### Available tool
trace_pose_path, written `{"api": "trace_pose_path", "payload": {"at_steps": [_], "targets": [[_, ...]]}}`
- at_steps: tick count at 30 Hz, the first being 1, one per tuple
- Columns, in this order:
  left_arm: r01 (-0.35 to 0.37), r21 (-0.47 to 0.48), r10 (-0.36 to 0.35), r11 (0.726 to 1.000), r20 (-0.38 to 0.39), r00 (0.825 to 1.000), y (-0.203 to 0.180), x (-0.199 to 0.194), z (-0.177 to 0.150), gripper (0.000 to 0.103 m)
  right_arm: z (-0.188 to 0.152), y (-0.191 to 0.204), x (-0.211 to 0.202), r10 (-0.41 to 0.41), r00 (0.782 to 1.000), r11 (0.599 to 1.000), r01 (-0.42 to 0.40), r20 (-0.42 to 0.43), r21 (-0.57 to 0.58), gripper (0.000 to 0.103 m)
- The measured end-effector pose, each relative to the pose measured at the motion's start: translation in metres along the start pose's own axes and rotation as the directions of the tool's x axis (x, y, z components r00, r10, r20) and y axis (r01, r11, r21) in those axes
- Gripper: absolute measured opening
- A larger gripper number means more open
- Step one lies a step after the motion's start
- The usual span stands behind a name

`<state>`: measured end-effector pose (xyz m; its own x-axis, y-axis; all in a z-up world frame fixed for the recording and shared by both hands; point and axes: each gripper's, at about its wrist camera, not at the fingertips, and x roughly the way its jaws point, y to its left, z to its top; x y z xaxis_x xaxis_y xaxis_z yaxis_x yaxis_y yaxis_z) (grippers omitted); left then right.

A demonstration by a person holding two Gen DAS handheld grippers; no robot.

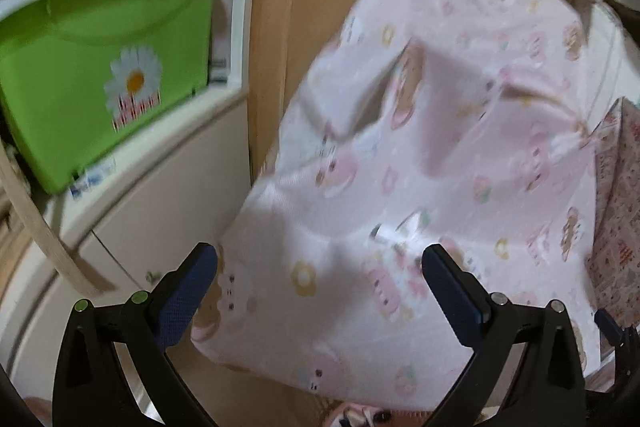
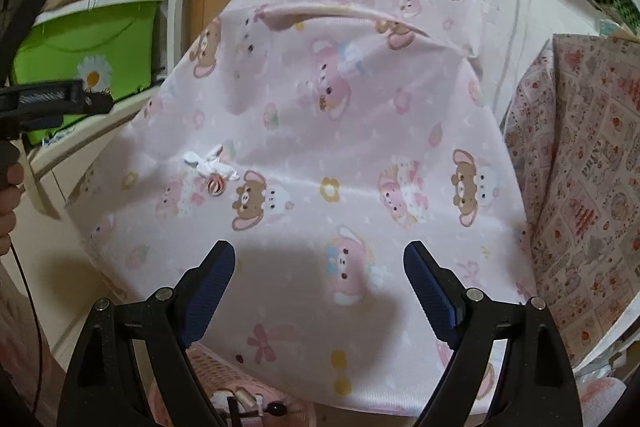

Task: Collect trash
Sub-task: 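Close the right tool on the orange-wrapped candy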

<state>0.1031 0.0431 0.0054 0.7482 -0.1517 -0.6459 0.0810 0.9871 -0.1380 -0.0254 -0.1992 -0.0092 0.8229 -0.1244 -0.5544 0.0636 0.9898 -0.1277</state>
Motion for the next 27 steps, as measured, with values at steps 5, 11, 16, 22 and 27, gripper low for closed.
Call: {"api": "trace_pose_path", "payload": {"at_steps": [5, 11, 16, 22, 27], "targets": [[-0.055, -0.01, 0.055, 0.998, -0.009, 0.998, 0.017, 0.025, -0.016, 0.101, 0.008, 0.011, 0.013, 0.028, 1.0, 0.999, -0.029, -0.008, -0.022, 0.088], [-0.016, -0.075, 0.011, 0.997, -0.067, 0.998, 0.034, 0.041, -0.012, 0.101, 0.023, 0.026, 0.049, 0.091, 0.991, 0.996, -0.089, -0.094, 0.033, 0.088], [-0.081, -0.011, 0.081, 0.997, -0.032, 0.996, 0.036, 0.041, -0.011, 0.101, 0.041, 0.044, 0.082, 0.123, 0.978, 0.992, -0.118, -0.166, 0.041, 0.088], [-0.111, 0.061, 0.112, 0.992, -0.002, 0.994, 0.026, 0.04, -0.015, 0.101, 0.052, 0.057, 0.109, 0.157, 0.972, 0.986, -0.146, -0.175, 0.077, 0.088], [-0.098, 0.12, 0.1, 0.988, -0.008, 0.995, 0.01, 0.047, -0.017, 0.101, 0.045, 0.069, 0.116, 0.162, 0.972, 0.987, -0.161, -0.172, 0.023, 0.088]]}}
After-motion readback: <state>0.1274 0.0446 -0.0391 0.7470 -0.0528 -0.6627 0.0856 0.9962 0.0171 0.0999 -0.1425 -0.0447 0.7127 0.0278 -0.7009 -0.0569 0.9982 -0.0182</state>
